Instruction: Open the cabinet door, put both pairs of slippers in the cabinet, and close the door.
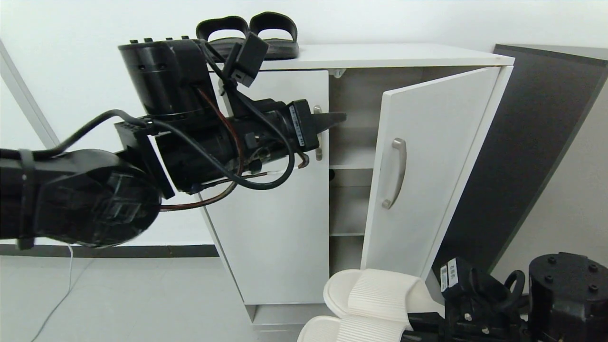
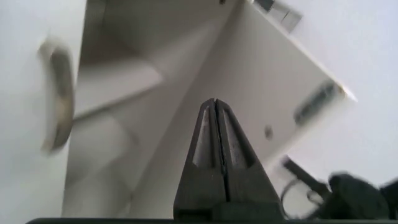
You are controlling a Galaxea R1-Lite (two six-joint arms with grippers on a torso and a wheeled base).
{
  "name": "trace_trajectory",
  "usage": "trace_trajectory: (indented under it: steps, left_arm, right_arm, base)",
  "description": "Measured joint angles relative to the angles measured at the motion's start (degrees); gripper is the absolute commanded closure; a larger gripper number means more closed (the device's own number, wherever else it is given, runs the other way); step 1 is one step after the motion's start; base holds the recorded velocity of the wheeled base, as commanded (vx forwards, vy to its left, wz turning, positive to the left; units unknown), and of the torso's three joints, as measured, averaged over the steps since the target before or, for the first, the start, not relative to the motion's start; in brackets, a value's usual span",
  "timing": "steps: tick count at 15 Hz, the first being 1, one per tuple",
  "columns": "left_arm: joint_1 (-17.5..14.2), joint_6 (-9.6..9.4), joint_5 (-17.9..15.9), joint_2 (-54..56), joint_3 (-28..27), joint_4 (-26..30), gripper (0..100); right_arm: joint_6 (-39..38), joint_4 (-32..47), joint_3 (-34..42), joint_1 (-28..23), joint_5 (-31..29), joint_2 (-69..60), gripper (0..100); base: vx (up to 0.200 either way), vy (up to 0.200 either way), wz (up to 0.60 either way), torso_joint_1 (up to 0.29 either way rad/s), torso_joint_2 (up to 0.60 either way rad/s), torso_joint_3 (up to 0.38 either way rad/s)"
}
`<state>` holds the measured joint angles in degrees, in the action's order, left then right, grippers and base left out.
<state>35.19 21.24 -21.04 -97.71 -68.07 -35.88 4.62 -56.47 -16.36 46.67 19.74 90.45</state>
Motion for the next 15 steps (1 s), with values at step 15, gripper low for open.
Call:
trace_trajectory:
  steps: [15]
  left_arm:
    - [12.41, -1.65, 0.35, -13.01, -9.11, -7.97, 100]
  right_arm:
    - [0.0, -0.16, 2.01, 4.6, -0.06, 0.28, 100]
  base:
    - [-0.16, 0.0, 0.0, 0.001, 0.0, 0.003]
